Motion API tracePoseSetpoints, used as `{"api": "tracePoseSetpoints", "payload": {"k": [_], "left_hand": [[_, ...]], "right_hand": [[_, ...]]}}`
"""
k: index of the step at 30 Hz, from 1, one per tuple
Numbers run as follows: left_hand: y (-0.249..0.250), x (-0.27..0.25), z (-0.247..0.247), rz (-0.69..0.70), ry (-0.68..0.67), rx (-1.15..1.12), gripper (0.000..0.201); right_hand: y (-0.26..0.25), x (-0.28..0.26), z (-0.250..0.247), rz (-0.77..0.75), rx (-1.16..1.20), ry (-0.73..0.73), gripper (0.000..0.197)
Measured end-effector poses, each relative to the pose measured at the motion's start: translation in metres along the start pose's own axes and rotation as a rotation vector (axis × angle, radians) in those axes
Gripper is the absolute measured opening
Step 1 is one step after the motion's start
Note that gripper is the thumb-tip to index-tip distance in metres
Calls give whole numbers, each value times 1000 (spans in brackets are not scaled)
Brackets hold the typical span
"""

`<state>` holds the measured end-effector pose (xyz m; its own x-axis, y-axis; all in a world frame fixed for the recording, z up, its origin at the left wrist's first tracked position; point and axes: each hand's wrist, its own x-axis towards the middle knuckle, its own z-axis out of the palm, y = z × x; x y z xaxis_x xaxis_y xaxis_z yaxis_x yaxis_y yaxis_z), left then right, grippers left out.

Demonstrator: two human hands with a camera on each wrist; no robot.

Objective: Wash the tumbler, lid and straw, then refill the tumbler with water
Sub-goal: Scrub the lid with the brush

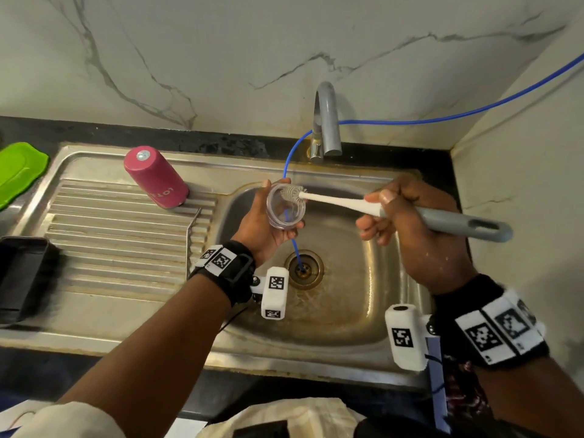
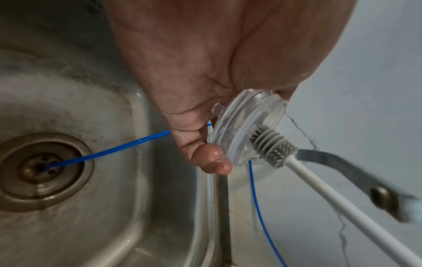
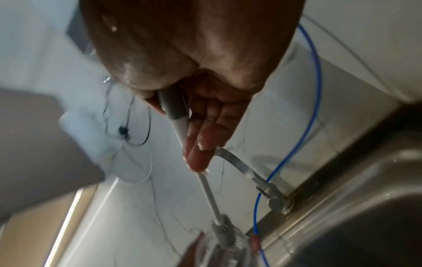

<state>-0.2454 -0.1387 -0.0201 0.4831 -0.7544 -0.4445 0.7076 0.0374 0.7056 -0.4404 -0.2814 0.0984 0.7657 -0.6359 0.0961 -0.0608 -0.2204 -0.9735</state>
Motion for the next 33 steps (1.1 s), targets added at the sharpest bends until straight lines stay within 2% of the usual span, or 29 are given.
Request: {"api": "tracePoseSetpoints", "payload": {"k": [4,8,10,14,17,21,24,27,30,33], "left_hand": [[0,2,-2,-17,3,-15,58],[8,10,1,6,97,-58,54],[9,13,0,14,109,-43,56],[4,8,6,-2,38,66,57],[-3,2,11,-43,-51,124,58],[3,-1,7,-84,-35,62,61],[11,1,3,-88,-30,60,61],[18,3,-2,-53,-9,117,57],[16,3,-5,-11,-30,154,62],[12,4,-9,30,-15,118,63]], "right_hand": [[-5,-4,1,31,22,-80,20],[-9,-21,5,-133,-125,-225,25],[-12,-18,-1,-147,-171,-228,25],[-17,-4,-12,-225,-249,-151,22],[-22,-3,-10,-222,-192,-105,22],[-21,-10,-5,-231,-177,-186,18],[-16,-7,-11,-283,-295,-290,17],[-10,-3,-20,-253,-369,-260,19],[-6,-5,-20,-199,-315,-204,20],[-6,-11,-14,-96,-187,-236,20]]}}
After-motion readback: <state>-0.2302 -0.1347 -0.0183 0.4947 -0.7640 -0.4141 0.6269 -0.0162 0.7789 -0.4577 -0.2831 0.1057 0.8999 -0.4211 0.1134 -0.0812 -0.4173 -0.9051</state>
